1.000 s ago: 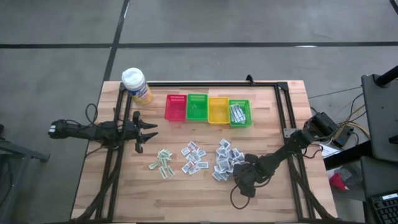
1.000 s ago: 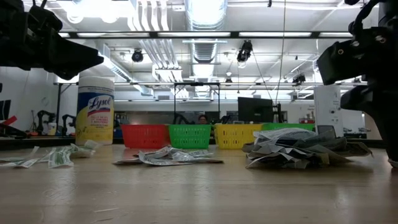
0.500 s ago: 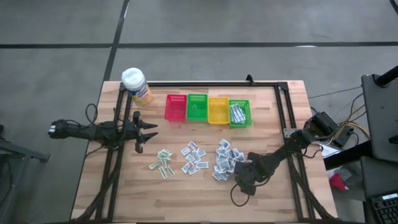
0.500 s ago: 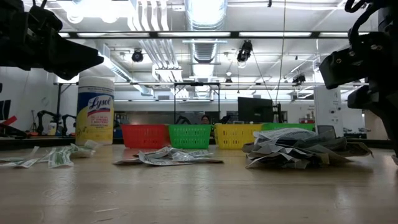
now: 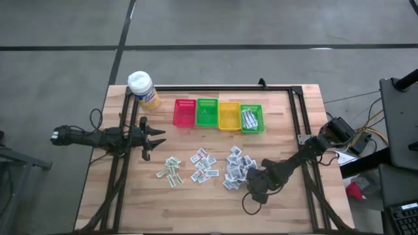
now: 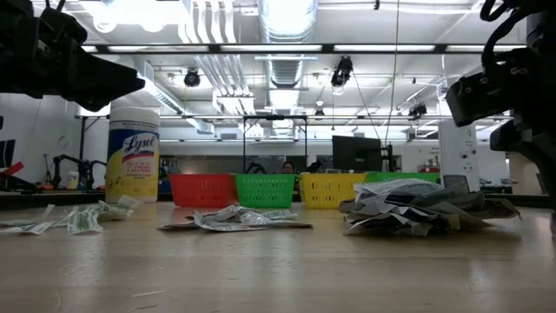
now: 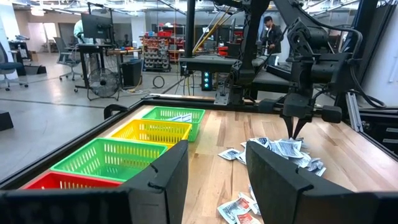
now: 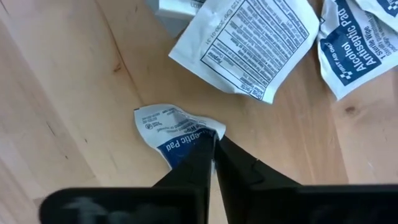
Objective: Pick & Place First Aid Supplies
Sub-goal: Put the blue alcohol pad into the yellow bin
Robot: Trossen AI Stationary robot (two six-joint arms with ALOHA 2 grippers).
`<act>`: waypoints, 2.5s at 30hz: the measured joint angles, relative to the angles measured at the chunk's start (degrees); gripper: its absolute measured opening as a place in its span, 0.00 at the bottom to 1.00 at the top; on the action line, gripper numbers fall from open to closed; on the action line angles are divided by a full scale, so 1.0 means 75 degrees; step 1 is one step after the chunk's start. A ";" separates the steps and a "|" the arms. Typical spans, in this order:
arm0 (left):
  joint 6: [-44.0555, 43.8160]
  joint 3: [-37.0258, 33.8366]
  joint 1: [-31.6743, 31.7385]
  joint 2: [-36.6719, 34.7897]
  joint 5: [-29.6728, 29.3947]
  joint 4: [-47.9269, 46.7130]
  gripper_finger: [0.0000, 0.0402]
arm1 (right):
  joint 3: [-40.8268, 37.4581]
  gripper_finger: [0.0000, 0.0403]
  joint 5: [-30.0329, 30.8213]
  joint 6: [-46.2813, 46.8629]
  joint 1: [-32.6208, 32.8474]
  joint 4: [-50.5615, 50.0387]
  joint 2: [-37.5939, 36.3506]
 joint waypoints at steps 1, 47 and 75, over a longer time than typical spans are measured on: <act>0.0003 0.0000 0.0000 0.0000 0.0000 0.0000 0.39 | -0.0003 0.03 0.0000 0.0000 0.0000 -0.0015 -0.0078; -0.0023 0.0000 0.0001 0.0119 -0.0003 0.0050 0.39 | -0.1114 0.02 0.3976 -0.1662 -0.0044 0.3281 -0.6207; -0.0023 0.0000 0.0003 0.0119 0.0000 0.0067 0.39 | -0.5674 0.02 0.3898 -0.4060 -0.0058 1.3740 -0.7209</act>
